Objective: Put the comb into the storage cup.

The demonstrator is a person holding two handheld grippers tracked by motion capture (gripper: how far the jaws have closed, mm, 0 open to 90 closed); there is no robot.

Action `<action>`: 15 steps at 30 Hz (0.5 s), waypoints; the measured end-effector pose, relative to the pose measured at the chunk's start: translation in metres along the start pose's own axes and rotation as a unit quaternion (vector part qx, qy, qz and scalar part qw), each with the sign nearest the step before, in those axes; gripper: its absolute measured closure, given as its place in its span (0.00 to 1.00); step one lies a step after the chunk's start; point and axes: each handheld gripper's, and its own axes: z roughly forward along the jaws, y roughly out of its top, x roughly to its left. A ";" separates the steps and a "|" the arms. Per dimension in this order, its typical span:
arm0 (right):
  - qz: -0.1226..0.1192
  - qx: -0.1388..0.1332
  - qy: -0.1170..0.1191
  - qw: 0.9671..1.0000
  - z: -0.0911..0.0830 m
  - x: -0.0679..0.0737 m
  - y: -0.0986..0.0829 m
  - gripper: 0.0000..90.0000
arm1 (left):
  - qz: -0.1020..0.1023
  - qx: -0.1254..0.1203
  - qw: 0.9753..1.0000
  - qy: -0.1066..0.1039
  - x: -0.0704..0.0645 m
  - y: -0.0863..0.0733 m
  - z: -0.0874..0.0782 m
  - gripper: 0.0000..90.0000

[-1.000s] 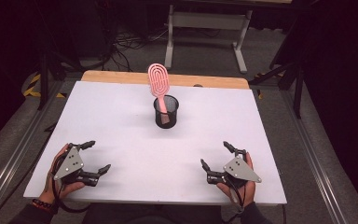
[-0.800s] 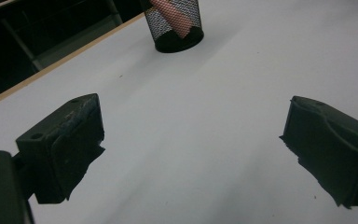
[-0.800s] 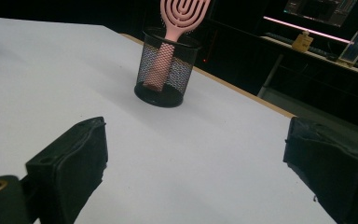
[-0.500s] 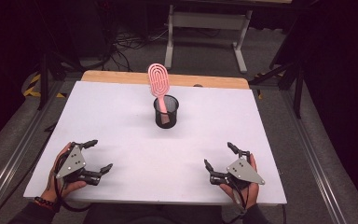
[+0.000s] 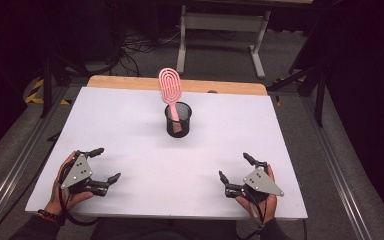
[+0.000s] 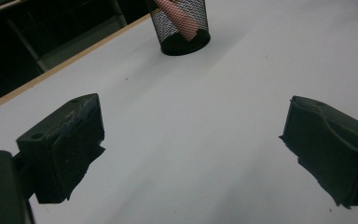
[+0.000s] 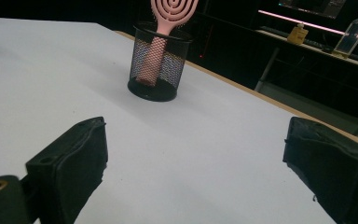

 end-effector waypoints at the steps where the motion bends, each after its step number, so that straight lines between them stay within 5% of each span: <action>1: -0.001 0.000 -0.001 1.000 0.000 0.000 0.000 0.08 | 0.000 0.000 1.000 0.000 0.000 0.000 0.000 0.07; 15: -0.002 -0.010 -0.002 1.000 0.005 -0.001 0.007 0.08 | -0.015 -0.008 1.000 0.000 0.003 -0.002 -0.006 0.07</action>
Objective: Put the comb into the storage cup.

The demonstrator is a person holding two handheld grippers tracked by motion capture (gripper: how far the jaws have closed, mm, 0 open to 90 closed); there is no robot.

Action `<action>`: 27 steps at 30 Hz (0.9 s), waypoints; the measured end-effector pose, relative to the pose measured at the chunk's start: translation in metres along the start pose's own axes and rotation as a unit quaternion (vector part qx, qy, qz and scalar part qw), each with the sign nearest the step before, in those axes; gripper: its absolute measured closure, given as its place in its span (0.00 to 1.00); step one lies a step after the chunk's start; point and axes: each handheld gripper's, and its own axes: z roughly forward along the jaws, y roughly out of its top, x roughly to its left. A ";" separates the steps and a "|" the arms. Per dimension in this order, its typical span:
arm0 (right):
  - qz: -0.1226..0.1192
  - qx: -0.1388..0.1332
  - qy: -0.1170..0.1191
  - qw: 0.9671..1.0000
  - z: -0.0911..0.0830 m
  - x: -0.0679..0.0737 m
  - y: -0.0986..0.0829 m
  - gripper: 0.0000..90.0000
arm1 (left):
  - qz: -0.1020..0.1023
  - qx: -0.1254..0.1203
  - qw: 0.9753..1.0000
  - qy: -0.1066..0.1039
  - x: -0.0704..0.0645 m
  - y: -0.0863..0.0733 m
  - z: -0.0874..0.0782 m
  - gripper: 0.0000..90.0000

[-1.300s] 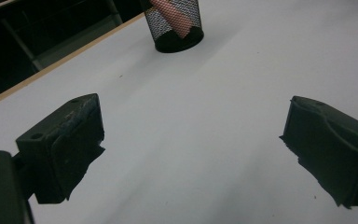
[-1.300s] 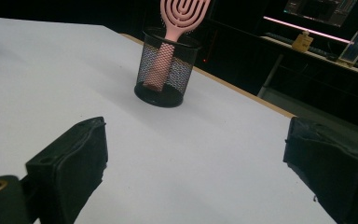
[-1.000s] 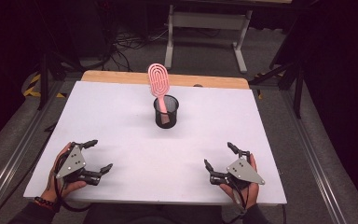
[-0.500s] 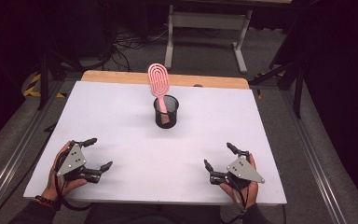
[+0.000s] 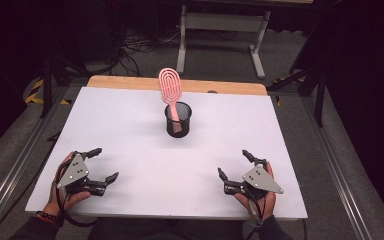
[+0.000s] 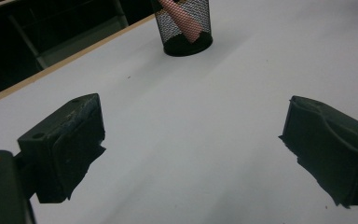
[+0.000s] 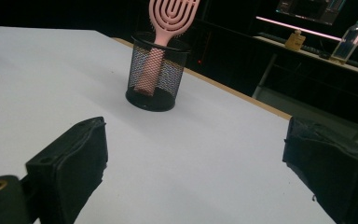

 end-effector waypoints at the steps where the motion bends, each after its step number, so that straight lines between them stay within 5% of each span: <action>1: -0.004 -0.001 0.001 1.000 -0.001 0.001 0.000 0.08 | 0.002 -0.001 1.000 0.001 -0.001 0.001 0.000 0.07; 27: 0.000 0.001 -0.003 1.000 -0.008 0.004 -0.001 0.08 | 0.003 -0.009 1.000 -0.015 -0.001 0.003 0.004 0.07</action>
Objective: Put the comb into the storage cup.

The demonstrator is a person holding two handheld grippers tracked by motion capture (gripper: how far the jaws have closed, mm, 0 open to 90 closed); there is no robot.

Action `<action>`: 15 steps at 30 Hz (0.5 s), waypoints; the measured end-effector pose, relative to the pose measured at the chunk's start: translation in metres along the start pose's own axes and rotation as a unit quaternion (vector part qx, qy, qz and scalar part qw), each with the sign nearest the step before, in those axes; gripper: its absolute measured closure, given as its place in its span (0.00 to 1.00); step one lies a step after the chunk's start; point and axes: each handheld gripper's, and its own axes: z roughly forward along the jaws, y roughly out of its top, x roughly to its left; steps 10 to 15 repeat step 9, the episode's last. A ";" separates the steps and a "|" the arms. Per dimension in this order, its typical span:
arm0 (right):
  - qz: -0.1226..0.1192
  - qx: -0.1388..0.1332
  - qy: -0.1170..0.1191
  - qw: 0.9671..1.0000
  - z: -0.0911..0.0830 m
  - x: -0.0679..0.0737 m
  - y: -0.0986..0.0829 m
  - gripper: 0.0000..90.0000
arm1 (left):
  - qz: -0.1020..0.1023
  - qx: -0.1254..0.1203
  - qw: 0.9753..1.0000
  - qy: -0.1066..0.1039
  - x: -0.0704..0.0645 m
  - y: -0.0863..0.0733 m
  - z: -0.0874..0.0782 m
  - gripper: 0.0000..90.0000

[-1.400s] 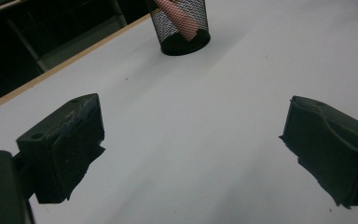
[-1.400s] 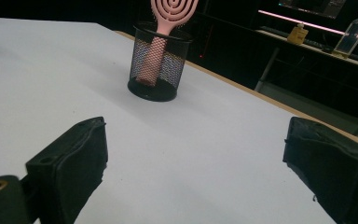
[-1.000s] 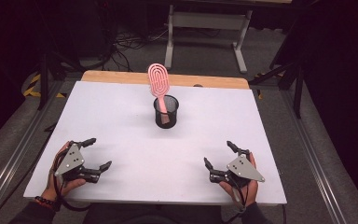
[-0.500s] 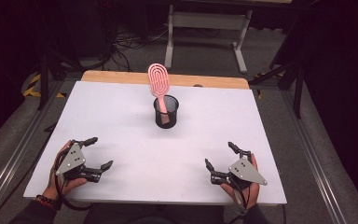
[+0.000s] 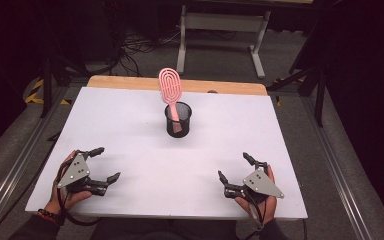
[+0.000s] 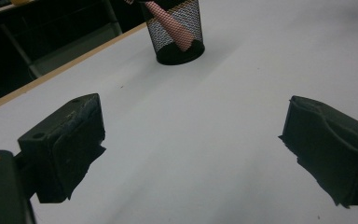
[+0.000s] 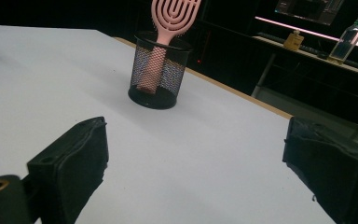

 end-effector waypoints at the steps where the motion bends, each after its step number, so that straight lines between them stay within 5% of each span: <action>1: -0.001 0.000 0.001 1.000 0.000 0.000 0.000 0.08 | 0.001 0.000 1.000 0.001 0.000 0.000 0.000 0.07; 15: -0.003 0.003 0.003 1.000 -0.001 -0.001 -0.003 0.08 | 0.000 -0.002 1.000 0.005 0.001 0.003 0.004 0.07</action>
